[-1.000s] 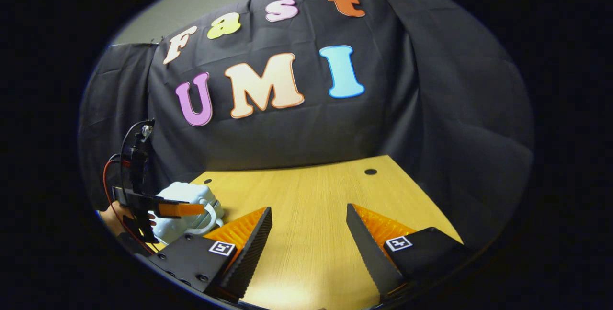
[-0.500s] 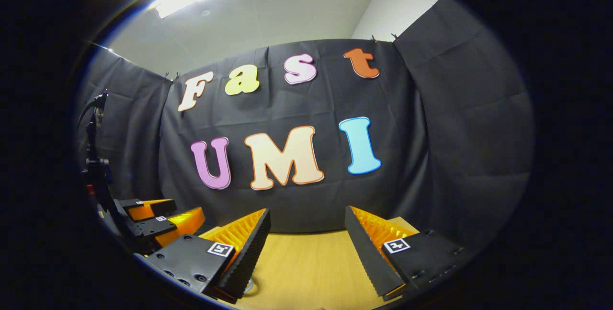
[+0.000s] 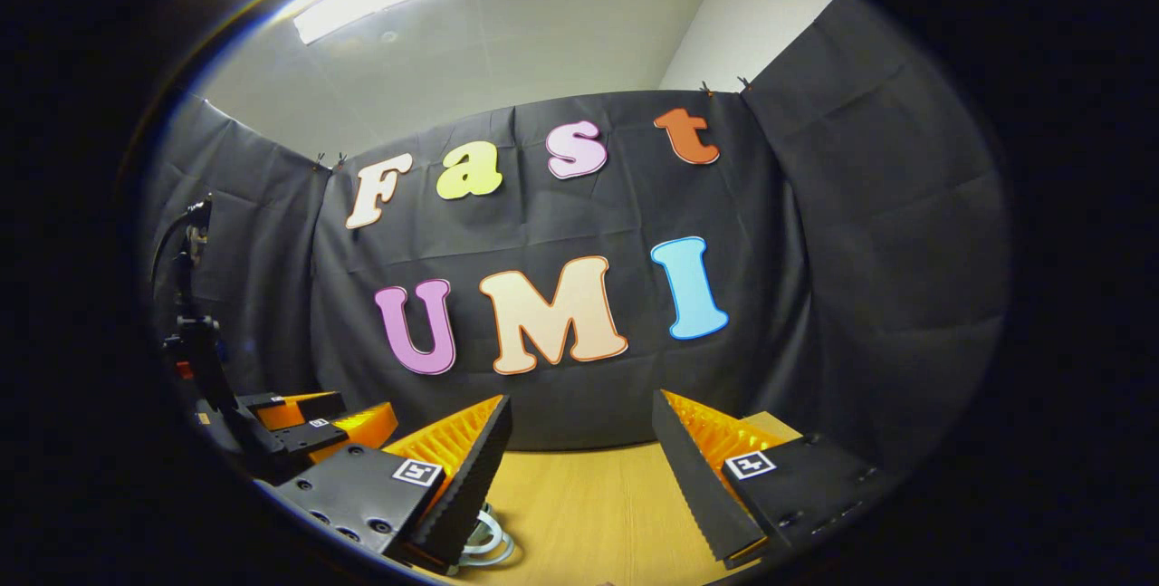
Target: First open the suitcase, pack the skin care products into it, and then close the suitcase.
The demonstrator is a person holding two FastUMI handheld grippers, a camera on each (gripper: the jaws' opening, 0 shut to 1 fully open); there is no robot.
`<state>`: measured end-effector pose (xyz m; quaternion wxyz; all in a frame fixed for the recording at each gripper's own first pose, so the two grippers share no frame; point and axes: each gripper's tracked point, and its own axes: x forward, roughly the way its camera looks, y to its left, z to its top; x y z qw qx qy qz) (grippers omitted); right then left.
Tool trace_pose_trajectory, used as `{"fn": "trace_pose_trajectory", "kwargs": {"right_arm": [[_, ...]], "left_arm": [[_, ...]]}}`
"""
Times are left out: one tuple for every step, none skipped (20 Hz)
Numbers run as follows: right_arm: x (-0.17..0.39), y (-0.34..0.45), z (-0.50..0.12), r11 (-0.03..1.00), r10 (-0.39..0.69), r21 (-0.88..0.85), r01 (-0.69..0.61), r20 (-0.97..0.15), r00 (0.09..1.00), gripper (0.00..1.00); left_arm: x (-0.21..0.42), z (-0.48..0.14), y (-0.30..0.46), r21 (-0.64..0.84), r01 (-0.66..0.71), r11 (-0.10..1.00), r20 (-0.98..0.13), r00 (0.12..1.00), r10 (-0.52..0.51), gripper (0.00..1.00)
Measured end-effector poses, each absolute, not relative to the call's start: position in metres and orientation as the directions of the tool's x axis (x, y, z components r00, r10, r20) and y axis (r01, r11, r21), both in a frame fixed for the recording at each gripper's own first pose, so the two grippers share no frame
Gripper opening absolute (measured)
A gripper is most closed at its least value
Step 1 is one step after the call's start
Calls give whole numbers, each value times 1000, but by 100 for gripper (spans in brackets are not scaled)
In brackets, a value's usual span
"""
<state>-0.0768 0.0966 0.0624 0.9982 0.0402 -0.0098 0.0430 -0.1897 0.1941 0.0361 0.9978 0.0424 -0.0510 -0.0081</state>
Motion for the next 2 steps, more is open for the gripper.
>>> {"fn": "trace_pose_trajectory", "kwargs": {"right_arm": [[-79, 98, 64, 994, 85, 71, -87, 30, 996, 97], [-80, 100, 66, 994, 88, 62, -90, 36, 995, 96]], "left_arm": [[-191, 38, 197, 83, 10, 997, 105, 994, -19, 95], [-192, 39, 199, 84, 11, 996, 106, 994, -19, 95]]}}
